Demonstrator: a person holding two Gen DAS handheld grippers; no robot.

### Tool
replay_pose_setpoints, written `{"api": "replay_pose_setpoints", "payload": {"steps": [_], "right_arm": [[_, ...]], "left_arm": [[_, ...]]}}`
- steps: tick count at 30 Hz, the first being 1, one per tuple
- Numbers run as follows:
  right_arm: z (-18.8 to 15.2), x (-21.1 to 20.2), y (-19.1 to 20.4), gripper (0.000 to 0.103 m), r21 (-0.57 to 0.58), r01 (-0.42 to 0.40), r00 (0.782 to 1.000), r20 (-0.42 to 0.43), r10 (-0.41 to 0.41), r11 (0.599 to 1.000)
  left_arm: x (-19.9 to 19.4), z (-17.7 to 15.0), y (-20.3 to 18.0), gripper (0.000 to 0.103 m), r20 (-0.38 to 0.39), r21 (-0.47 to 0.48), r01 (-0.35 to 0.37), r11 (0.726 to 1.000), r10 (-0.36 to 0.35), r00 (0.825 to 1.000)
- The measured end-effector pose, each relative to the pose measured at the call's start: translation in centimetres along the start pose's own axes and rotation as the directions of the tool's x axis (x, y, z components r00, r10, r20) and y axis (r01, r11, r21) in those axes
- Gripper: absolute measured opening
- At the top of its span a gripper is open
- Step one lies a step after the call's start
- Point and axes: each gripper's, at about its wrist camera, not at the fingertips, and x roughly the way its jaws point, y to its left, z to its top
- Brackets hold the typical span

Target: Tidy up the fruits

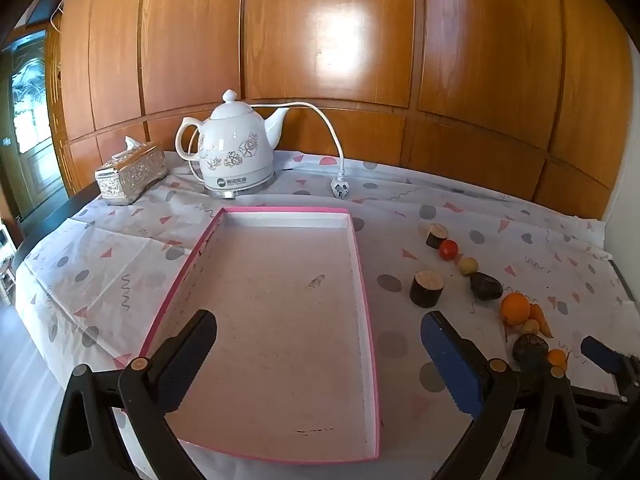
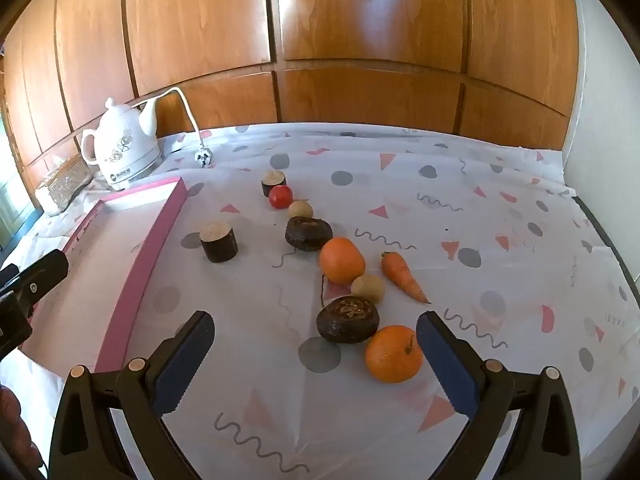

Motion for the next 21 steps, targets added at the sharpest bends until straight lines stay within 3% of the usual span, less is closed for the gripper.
{"api": "replay_pose_setpoints", "payload": {"steps": [21], "right_arm": [[-0.3, -0.6, 1.0, 0.102, -0.058, 0.003, 1.000, 0.008, -0.002, 0.998]], "left_arm": [[0.1, -0.1, -0.1, 0.103, -0.022, -0.016, 0.031, 0.999, -0.032, 0.999]]}}
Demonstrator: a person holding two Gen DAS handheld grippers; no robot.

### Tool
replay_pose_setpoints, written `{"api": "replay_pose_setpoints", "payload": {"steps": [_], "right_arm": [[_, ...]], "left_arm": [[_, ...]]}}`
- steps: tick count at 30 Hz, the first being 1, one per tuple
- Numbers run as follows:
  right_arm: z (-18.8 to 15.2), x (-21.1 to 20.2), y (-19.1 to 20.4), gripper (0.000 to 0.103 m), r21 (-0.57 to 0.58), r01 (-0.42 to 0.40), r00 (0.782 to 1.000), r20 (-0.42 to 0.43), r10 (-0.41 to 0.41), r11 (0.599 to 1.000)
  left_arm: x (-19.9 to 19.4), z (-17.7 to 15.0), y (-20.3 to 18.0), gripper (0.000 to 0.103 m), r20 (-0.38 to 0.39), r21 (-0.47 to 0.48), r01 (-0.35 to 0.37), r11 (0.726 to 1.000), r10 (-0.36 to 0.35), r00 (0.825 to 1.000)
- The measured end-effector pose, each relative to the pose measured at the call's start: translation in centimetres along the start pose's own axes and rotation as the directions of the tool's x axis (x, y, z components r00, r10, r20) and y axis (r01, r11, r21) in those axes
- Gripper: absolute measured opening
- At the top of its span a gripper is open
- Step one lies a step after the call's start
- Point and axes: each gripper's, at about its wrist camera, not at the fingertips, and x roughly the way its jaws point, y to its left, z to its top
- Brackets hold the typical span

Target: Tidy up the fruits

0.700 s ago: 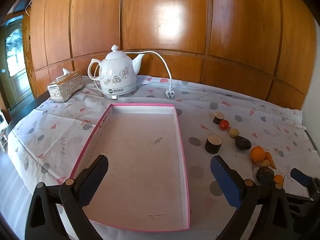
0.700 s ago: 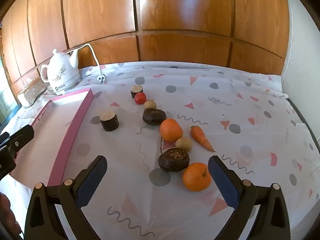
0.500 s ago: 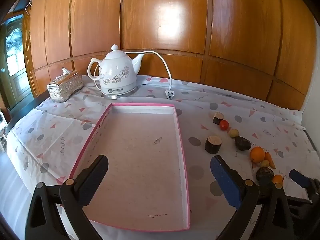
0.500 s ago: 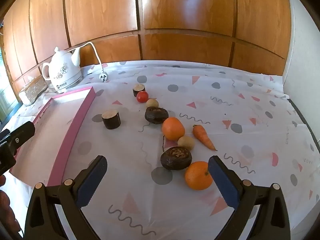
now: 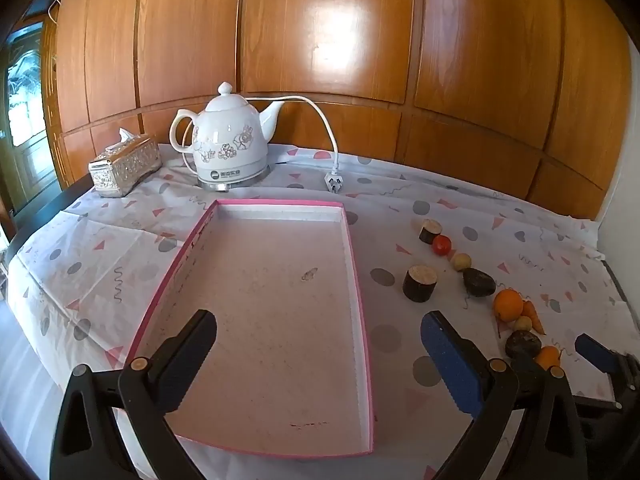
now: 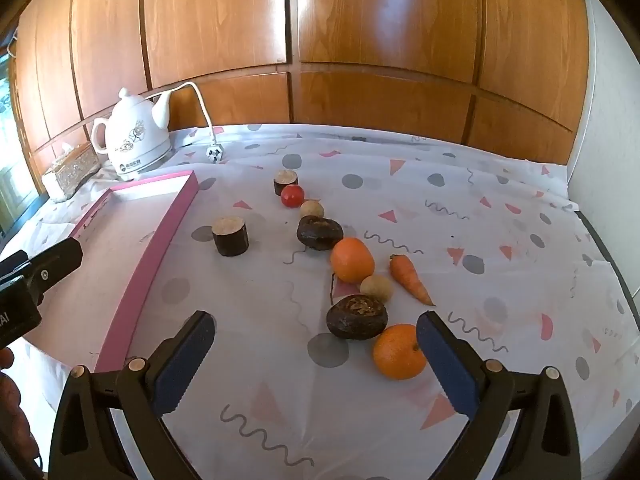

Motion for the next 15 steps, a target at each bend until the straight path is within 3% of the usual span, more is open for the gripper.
{"api": "replay_pose_setpoints", "payload": {"steps": [15], "right_arm": [[-0.09, -0.67, -0.09, 0.102, -0.019, 0.009, 1.000, 0.015, -0.008, 1.000]], "left_arm": [[-0.46, 0.09, -0.49, 0.103, 0.004, 0.003, 0.011, 1.000, -0.011, 1.000]]}}
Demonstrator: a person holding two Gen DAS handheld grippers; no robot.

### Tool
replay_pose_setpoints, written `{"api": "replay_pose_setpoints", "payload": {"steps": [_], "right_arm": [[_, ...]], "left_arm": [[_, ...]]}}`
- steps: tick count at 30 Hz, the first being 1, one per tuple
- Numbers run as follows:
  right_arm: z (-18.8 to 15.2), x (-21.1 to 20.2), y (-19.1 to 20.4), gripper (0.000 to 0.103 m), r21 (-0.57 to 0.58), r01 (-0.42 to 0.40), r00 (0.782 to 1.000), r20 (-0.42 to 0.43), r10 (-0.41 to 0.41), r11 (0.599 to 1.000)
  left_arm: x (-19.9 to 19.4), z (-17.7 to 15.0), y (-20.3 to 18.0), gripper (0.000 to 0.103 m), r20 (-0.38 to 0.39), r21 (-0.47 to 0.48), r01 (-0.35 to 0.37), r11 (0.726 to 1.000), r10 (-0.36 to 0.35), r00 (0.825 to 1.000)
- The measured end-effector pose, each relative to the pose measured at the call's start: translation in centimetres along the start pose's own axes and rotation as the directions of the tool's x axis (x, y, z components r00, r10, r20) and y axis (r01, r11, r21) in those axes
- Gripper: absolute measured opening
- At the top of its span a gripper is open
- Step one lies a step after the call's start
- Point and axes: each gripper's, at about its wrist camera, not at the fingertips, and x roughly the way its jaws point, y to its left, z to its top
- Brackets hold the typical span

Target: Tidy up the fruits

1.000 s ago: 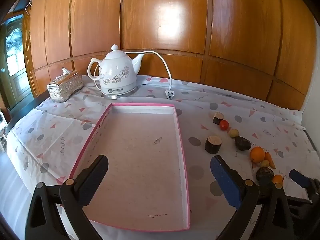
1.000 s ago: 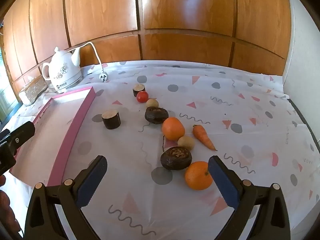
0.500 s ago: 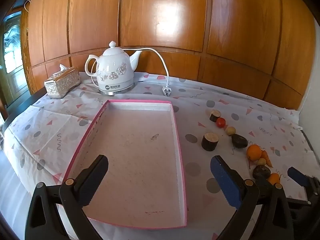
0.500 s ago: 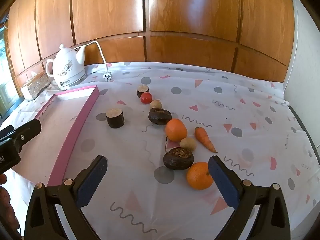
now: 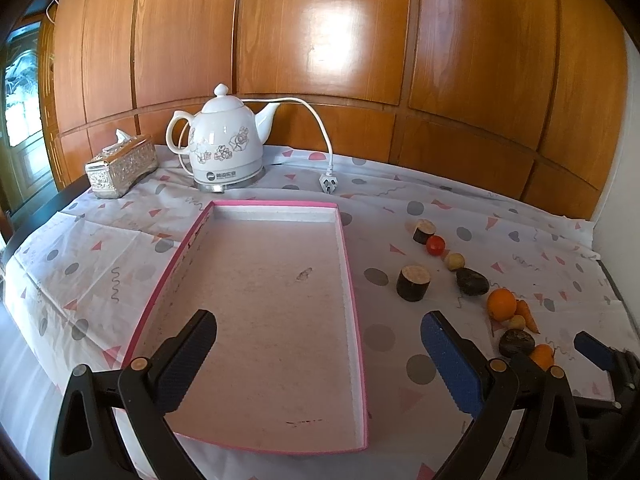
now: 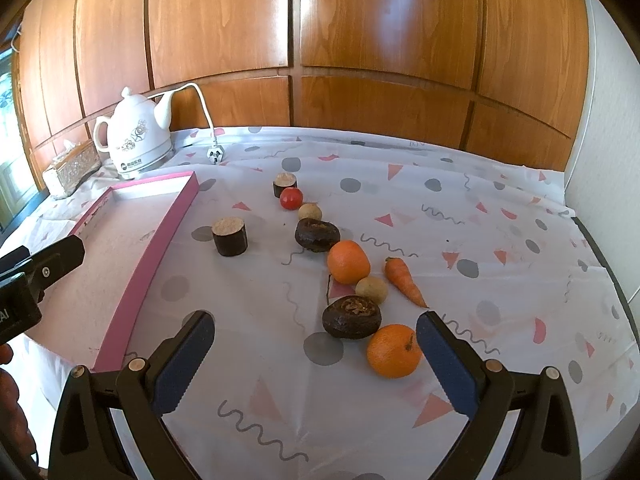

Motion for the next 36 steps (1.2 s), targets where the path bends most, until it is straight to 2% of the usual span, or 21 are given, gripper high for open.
{"api": "replay_pose_setpoints", "payload": {"steps": [22, 33, 36], "right_arm": [[0.0, -0.7, -0.7, 0.102, -0.004, 0.006, 1.000, 0.014, -0.006, 1.000], [-0.6, -0.7, -2.9, 0.102, 0.018, 0.035, 0.999, -0.008, -0.035, 0.999], [-0.9, -0.6, -3.7, 0.099, 0.025, 0.036, 0.999, -0.019, -0.035, 0.999]], "left_arm": [[-0.1, 0.0, -0.4, 0.103, -0.002, 0.007, 0.009, 1.000, -0.009, 1.000], [0.2, -0.4, -0.9, 0.103, -0.015, 0.026, 0.028, 0.999, -0.027, 1.000], [0.4, -0.6, -1.2, 0.103, -0.023, 0.033, 0.039, 0.999, -0.038, 0.999]]}}
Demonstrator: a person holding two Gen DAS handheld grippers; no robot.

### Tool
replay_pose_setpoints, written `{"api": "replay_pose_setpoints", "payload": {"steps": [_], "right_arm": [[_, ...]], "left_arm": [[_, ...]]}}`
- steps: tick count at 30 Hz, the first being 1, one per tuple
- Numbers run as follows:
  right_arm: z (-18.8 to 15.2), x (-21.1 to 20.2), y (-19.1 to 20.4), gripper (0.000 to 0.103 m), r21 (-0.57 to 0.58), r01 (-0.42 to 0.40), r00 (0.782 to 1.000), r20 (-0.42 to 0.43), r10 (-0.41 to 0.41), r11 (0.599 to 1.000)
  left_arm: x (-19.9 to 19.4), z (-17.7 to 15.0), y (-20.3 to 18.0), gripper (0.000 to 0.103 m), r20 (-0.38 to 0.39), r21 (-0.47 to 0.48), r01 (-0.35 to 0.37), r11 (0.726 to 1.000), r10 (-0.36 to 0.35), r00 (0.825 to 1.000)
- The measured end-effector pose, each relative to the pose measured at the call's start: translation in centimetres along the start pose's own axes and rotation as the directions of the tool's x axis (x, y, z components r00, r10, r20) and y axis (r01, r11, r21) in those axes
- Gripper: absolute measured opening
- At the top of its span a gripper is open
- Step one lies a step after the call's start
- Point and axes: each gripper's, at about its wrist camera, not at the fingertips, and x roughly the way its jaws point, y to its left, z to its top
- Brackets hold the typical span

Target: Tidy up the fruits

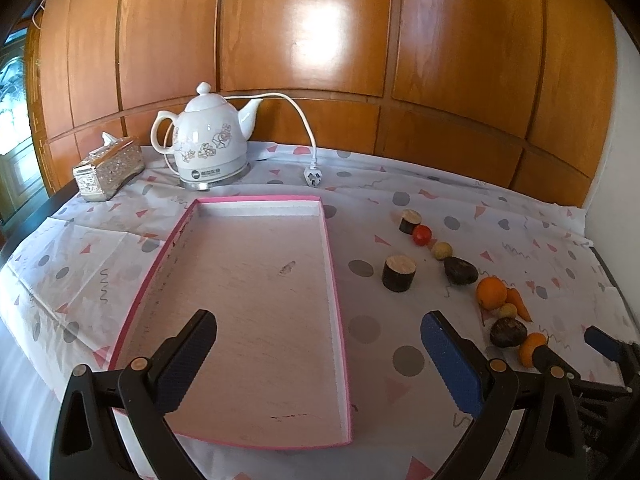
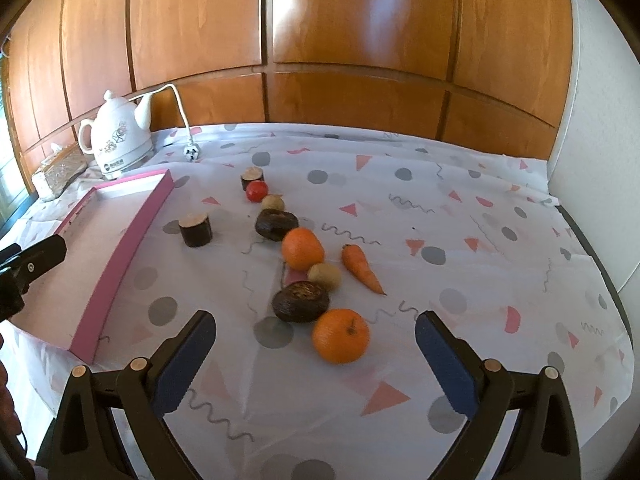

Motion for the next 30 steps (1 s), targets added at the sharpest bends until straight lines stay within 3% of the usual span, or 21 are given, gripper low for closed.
{"api": "replay_pose_setpoints", "payload": {"steps": [5, 7, 8, 12, 18, 24, 30], "right_arm": [[-0.6, 0.5, -1.7, 0.073, 0.018, -0.006, 0.999, -0.044, 0.007, 1.000], [-1.0, 0.6, -2.3, 0.057, 0.021, -0.011, 0.998, -0.061, 0.013, 1.000], [-1.2, 0.7, -2.6, 0.055, 0.021, -0.015, 0.997, -0.069, 0.017, 1.000], [-2.2, 1.0, -4.2, 0.050, 0.038, -0.037, 0.994, -0.102, 0.041, 0.999], [-3.0, 1.9, -5.9, 0.050, 0.071, -0.049, 0.988, -0.142, 0.059, 0.996], [-2.9, 2.6, -5.4, 0.050, 0.062, -0.103, 0.983, -0.147, 0.111, 0.993], [-1.9, 4.4, -4.1, 0.051, 0.018, -0.138, 0.978, -0.155, 0.139, 0.990]], "left_arm": [[0.4, -0.3, -1.0, 0.103, -0.021, 0.035, 0.043, 0.998, -0.042, 0.999], [0.5, -0.4, -1.4, 0.103, -0.029, 0.043, 0.066, 0.997, -0.065, 0.997], [0.6, -0.5, -1.6, 0.103, -0.037, 0.045, 0.080, 0.996, -0.079, 0.996], [1.1, -0.8, -2.7, 0.103, -0.071, 0.076, 0.127, 0.989, -0.122, 0.990], [2.5, -1.3, -4.8, 0.103, -0.151, 0.146, 0.182, 0.972, -0.160, 0.976], [3.0, -1.2, -6.2, 0.097, -0.186, 0.189, 0.279, 0.941, -0.245, 0.952], [3.9, -1.4, -7.3, 0.092, -0.227, 0.209, 0.320, 0.924, -0.273, 0.935]]}}
